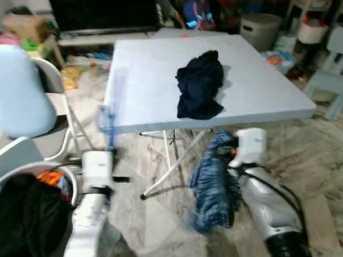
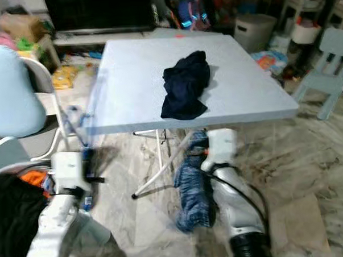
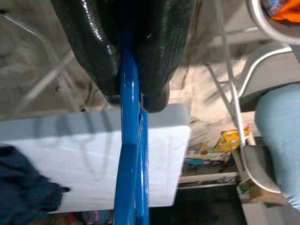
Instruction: Hang hanger
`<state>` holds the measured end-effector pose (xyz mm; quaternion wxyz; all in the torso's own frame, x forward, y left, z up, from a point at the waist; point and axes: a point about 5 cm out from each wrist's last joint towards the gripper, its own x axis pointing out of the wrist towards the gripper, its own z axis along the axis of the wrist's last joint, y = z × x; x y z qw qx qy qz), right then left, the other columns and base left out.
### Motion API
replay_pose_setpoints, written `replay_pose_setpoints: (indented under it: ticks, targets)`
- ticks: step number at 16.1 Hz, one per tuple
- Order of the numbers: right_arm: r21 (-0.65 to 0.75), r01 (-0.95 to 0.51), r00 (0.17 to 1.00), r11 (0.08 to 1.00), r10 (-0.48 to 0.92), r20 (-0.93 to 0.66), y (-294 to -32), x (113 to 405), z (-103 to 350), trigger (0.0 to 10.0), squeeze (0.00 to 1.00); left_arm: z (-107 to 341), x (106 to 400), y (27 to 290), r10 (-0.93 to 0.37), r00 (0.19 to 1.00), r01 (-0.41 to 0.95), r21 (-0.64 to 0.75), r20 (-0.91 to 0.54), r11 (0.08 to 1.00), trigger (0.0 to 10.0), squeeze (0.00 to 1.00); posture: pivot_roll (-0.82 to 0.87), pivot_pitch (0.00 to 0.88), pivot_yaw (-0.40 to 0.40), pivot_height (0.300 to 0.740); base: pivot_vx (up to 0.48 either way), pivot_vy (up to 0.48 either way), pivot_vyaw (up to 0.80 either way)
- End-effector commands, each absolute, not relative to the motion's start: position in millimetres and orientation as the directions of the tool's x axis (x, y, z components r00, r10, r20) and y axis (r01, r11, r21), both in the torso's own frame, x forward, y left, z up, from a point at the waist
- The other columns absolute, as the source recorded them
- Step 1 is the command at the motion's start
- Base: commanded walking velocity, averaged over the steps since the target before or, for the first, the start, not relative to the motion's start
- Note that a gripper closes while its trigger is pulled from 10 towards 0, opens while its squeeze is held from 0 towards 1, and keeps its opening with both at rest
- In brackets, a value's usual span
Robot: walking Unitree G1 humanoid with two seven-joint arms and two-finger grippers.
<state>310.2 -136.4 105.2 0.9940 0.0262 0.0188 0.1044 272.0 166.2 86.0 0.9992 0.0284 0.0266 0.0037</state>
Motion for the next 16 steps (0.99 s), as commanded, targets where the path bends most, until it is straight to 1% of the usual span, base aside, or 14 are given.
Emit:
replay_pose_setpoints:
  ticks: [1,3,4,6,8,11,14,16]
  targets:
    - [0.059,-0.194,0.981,0.979,0.196,-0.019,-148,310,112,10.0,0.0,89,276,154,-0.022,0.999,0.024,0.047,-0.045,0.999,10.0,0.0,0.04,0.033,-0.011,0.74,0.0,0.0,0.0]
    - [0.021,-0.136,0.99,0.99,0.136,-0.021,-154,310,111,10.0,0.0,91,276,150,-0.03,0.999,0.032,0.041,-0.033,0.999,10.0,0.0,0.04,0.033,-0.013,0.74,0.0,0.0,0.0]
    - [0.003,-0.117,0.993,0.993,0.117,-0.012,-155,312,113,10.0,0.0,95,276,147,-0.058,0.998,0.059,0.017,-0.014,0.998,10.0,0.0,0.04,0.032,-0.016,0.74,0.0,0.0,0.0]
    - [0.051,-0.145,0.988,0.988,0.141,0.06,-154,317,127,10.0,0.0,107,278,146,-0.077,0.996,0.077,0.002,0.038,0.997,10.0,0.0,0.05,0.032,-0.019,0.74,0.0,0.0,0.0]
    - [0.013,-0.134,0.986,0.991,0.132,0.1,-153,323,140,10.0,0.0,118,280,144,-0.073,0.994,0.072,0.014,0.08,0.997,10.0,0.0,0.05,0.032,-0.022,0.74,0.356,0.0,0.0]
    - [0.022,-0.196,0.975,0.98,0.192,0.116,-144,325,148,10.0,0.0,118,281,143,-0.072,0.995,0.072,0.008,0.07,0.997,10.0,0.0,0.05,0.029,-0.027,0.74,0.412,0.0,0.0]
    - [0.041,-0.212,0.97,0.976,0.206,0.129,-141,323,150,10.0,0.0,119,279,142,-0.068,0.996,0.068,0.003,0.064,0.998,10.0,0.0,0.05,0.031,-0.028,0.74,0.453,0.0,0.0]
    - [0.059,-0.213,0.961,0.975,0.198,0.194,-140,324,169,10.0,0.0,131,280,140,-0.066,0.992,0.064,0.016,0.106,0.998,10.0,0.0,0.05,0.031,-0.028,0.74,0.459,0.0,0.0]
